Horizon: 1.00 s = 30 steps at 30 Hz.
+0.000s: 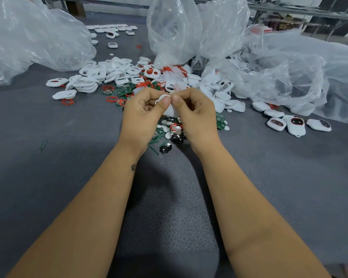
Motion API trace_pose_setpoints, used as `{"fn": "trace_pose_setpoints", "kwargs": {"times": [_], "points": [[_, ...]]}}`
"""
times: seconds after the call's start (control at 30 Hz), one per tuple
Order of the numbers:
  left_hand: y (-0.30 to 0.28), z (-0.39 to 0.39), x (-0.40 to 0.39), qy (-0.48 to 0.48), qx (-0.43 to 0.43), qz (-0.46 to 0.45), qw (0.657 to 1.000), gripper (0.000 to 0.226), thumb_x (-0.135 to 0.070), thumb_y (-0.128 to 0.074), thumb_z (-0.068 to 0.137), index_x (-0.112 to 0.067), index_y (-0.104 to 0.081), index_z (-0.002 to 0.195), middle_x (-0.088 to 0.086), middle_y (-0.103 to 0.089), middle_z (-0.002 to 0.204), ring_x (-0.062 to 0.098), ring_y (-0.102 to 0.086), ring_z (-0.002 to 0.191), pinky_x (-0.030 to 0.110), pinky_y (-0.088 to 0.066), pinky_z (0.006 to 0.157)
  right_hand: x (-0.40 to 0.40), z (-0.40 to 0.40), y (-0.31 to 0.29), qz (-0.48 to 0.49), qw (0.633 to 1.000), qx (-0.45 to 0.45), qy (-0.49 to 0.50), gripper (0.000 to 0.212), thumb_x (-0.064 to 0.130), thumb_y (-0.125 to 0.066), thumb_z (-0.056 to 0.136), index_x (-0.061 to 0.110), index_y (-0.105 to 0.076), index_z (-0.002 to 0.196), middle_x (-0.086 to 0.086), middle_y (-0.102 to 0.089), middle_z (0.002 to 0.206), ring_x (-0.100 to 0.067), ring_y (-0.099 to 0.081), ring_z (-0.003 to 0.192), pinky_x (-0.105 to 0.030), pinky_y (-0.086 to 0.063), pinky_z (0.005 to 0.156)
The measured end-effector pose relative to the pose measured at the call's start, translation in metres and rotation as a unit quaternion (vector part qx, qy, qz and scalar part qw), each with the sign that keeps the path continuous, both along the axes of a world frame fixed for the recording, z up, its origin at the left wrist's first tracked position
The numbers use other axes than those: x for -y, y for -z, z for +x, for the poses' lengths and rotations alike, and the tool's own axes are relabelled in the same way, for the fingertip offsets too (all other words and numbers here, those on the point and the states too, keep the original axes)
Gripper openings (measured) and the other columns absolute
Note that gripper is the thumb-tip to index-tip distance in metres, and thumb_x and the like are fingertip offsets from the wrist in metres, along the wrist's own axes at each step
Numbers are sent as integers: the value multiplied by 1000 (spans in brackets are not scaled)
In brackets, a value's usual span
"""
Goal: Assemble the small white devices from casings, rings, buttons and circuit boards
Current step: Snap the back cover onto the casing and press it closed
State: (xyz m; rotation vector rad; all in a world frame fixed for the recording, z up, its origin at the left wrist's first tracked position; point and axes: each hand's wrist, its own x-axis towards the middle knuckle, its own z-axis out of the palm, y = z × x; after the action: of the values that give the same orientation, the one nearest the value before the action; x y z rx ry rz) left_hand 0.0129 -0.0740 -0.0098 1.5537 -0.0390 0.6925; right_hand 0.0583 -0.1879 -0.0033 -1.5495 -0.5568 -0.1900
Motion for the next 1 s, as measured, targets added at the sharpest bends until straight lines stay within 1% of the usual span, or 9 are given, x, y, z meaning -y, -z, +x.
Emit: {"fn": "trace_pose_setpoints", "kwargs": {"times": [0.13, 0.27, 0.3, 0.37, 0.47, 0.6, 0.77, 0.87, 1.0], "points": [[1, 2, 4, -10, -21, -21, 1000, 12, -8, -61, 94, -5, -68, 103, 1, -71, 93, 10, -66, 87, 26, -53, 80, 0, 0, -1, 26, 999, -41, -7, 14, 13, -62, 93, 21, -69, 84, 12, -67, 78, 1, -59, 77, -15, -48, 73], [1, 5, 3, 33, -51, -230, 971, 18, -4, -56, 95, 0, -60, 113, 12, -68, 106, 17, -69, 95, 26, -56, 80, 1, 1, -3, 89, 982, -149, -76, 14, 23, -55, 98, 16, -68, 98, -7, -68, 96, -19, -61, 88, -35, -52, 78], [0, 5, 2, 48, -46, -268, 961, 20, -2, -53, 97, -1, -57, 116, 14, -66, 112, 19, -68, 100, 28, -56, 84, 1, 0, -3, 79, 982, -152, -80, 11, 21, -61, 95, 14, -67, 101, -7, -68, 99, -18, -60, 89, -33, -52, 77], [-1, 6, 2, 72, -37, -299, 951, 23, 1, -46, 99, -5, -55, 120, 14, -63, 118, 20, -64, 106, 33, -53, 95, 0, -1, -1, 38, 989, -128, -66, 19, 12, -72, 86, 13, -66, 104, -5, -68, 102, -14, -59, 88, -26, -54, 77], [-2, 5, 5, 93, -43, -276, 956, 24, -1, -43, 101, -14, -59, 112, 4, -68, 107, 16, -64, 103, 34, -50, 101, 0, -3, -2, 15, 994, -101, -34, 20, 9, -75, 81, 14, -67, 98, -6, -69, 101, -13, -59, 86, -29, -54, 82], [-1, 2, 6, 64, -71, -179, 979, 22, -1, -53, 96, -16, -60, 111, -4, -69, 101, 6, -66, 97, 22, -52, 85, 2, -2, -5, 43, 994, -97, -9, 14, 0, -65, 82, 10, -67, 92, -10, -69, 92, -15, -59, 82, -30, -53, 71], [-3, 2, 3, 36, -26, -128, 991, 22, 0, -57, 94, -11, -64, 111, -6, -70, 95, 6, -65, 92, 20, -50, 85, 4, -3, -5, -8, 999, -40, -5, 23, 0, -63, 82, 21, -69, 86, 2, -70, 85, -9, -62, 79, -26, -53, 77], [0, 2, -1, 23, -14, -104, 994, 19, 1, -60, 92, -9, -66, 106, -10, -74, 84, 3, -67, 86, 17, -51, 80, 4, -3, -5, -4, 999, -39, -18, 17, 2, -69, 83, 19, -70, 89, -7, -72, 93, -19, -66, 88, -33, -56, 81], [1, 1, -3, 11, 10, -55, 998, 20, -4, -65, 89, -18, -70, 101, -13, -73, 90, 6, -66, 94, 21, -50, 86, 6, -3, -4, 6, 999, -35, -16, 10, 4, -71, 84, 13, -70, 86, -18, -70, 91, -37, -65, 89, -48, -55, 75]]}}
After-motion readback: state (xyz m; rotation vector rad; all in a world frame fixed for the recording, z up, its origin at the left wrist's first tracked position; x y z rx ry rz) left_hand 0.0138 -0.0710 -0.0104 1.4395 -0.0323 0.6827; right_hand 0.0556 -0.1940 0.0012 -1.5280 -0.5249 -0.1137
